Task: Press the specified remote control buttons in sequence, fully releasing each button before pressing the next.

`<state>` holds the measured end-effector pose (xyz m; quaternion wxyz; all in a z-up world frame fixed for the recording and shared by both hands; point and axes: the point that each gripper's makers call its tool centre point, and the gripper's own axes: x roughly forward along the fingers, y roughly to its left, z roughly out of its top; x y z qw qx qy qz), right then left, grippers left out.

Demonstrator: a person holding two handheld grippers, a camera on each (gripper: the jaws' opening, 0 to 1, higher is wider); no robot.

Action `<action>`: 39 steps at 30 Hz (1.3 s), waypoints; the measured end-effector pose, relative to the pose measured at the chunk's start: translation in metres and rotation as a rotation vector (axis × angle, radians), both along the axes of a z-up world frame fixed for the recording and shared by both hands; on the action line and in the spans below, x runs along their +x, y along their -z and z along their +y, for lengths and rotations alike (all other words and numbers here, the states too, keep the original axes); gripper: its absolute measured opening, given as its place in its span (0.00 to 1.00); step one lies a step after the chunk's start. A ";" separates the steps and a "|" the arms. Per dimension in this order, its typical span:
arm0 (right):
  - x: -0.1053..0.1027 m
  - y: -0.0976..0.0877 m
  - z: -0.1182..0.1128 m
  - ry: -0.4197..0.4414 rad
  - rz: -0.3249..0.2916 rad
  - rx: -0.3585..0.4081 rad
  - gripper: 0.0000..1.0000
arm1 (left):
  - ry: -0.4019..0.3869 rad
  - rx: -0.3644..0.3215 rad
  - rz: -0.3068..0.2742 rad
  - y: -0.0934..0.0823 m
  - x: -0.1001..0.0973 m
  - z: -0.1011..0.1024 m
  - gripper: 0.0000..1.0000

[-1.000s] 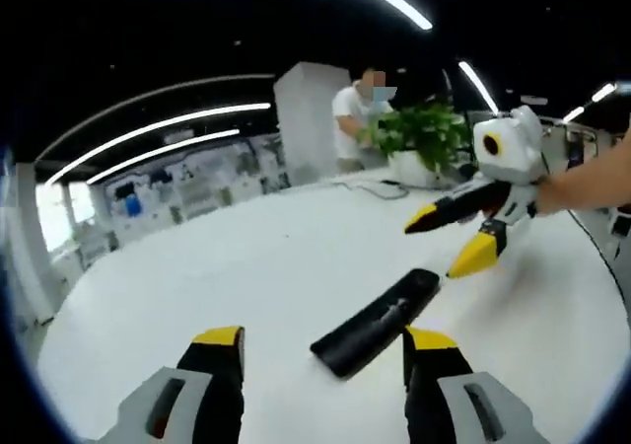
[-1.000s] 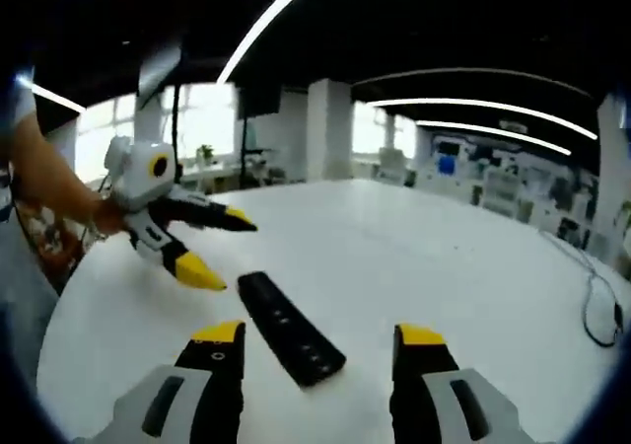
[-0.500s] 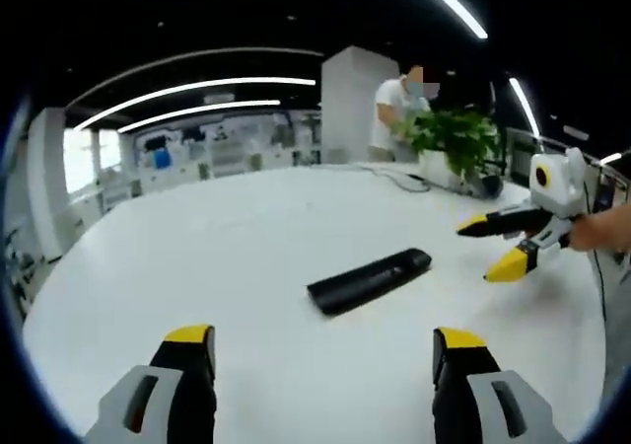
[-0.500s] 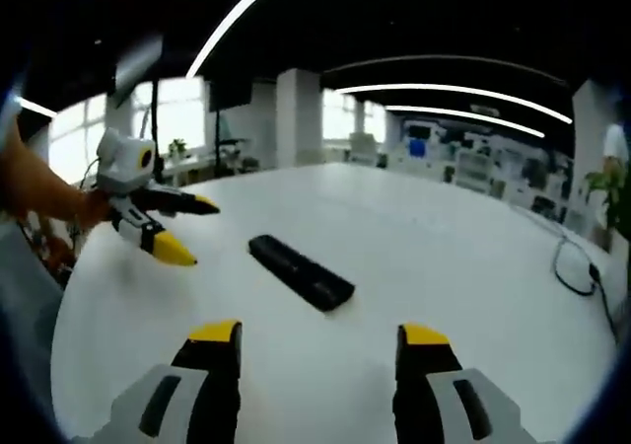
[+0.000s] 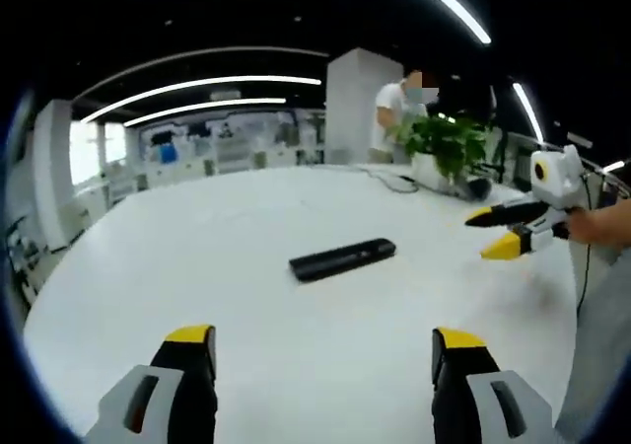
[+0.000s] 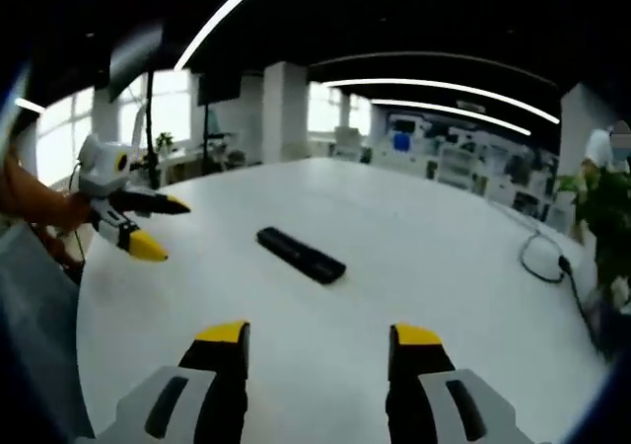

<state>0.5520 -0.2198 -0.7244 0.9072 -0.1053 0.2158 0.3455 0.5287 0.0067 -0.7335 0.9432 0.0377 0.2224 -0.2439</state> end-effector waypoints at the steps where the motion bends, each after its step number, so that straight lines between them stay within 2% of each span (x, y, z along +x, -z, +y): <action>1: -0.003 -0.002 -0.001 0.002 -0.001 -0.001 0.57 | -0.002 0.001 0.001 -0.001 -0.004 0.000 0.93; 5: -0.019 -0.011 -0.002 0.010 0.000 0.005 0.58 | -0.007 -0.009 0.008 -0.006 -0.021 0.001 0.93; 16: -0.053 -0.021 0.005 -0.017 0.020 -0.026 0.55 | -0.020 -0.010 0.059 -0.012 -0.048 0.006 0.94; 21: -0.067 -0.035 0.008 -0.010 0.023 0.007 0.55 | -0.022 -0.031 0.083 -0.022 -0.064 0.005 0.94; 25: -0.079 -0.050 0.009 0.003 -0.016 0.030 0.55 | -0.015 -0.063 0.073 -0.036 -0.082 -0.005 0.95; 27: -0.085 -0.056 0.007 0.023 -0.023 0.044 0.56 | -0.018 -0.054 0.068 -0.042 -0.090 -0.008 0.95; 29: -0.092 -0.059 0.007 0.038 -0.007 0.067 0.56 | -0.027 -0.044 0.055 -0.051 -0.095 -0.008 0.95; 32: -0.099 -0.062 0.005 0.060 -0.005 0.099 0.58 | -0.041 -0.074 0.033 -0.064 -0.100 -0.007 0.95; 36: -0.103 -0.066 -0.002 0.078 -0.032 0.093 0.57 | -0.038 -0.080 0.026 -0.072 -0.110 -0.013 0.93; 39: -0.104 -0.070 -0.005 0.074 -0.047 0.092 0.56 | -0.032 -0.078 -0.003 -0.080 -0.113 -0.018 0.92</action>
